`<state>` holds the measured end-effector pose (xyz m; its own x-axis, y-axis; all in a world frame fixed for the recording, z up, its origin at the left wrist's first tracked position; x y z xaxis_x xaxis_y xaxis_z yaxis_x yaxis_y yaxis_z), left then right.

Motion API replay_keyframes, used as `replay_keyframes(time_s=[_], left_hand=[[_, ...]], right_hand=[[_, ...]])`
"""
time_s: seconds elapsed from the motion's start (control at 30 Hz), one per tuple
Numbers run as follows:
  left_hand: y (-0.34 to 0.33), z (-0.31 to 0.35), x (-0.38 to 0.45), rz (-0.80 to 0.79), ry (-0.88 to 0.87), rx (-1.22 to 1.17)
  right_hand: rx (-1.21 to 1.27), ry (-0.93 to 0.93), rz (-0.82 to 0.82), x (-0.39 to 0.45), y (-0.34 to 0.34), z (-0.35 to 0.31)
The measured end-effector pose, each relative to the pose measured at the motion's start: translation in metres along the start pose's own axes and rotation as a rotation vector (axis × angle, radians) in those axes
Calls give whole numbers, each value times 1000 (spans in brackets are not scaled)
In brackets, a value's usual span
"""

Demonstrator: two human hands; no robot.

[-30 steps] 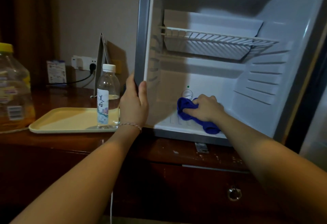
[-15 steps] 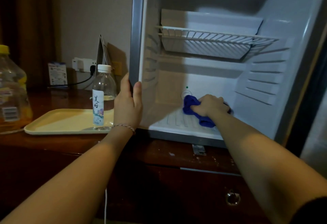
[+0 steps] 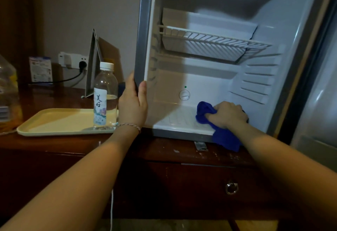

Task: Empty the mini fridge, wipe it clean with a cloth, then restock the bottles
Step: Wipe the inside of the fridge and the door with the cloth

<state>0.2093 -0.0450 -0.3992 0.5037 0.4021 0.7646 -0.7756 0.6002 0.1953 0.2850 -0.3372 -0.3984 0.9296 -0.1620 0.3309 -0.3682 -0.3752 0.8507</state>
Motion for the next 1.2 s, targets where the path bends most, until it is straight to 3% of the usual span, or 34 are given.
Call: replay_keyframes(time_s=[0.3,0.53,1.0,1.2], left_hand=[[1,-3,1,-64,8,-77],[-3,-13,3,-86,-22,-124],[-4,-16,5,-67,-20,-81],[-6,-16,5,-48,-11,-63]], right_hand=[[28,217,68,-50,7,-16],[95,432,0,-62,-30,-102],[955,322,341,-49,-30,-148],[1286,225,160,-47,-53,-178]])
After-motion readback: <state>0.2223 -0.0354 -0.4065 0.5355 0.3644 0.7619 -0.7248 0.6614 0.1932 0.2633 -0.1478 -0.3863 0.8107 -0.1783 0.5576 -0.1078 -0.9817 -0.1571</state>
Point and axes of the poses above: each hand's wrist, its own x-axis towards the middle knuckle, its own y-axis out of the back of the hand, z = x × y, the point moved 5 cm from there along x, towards the middle knuckle, and after that the axes turned 13 degrees about x, right-handed, at the moved point
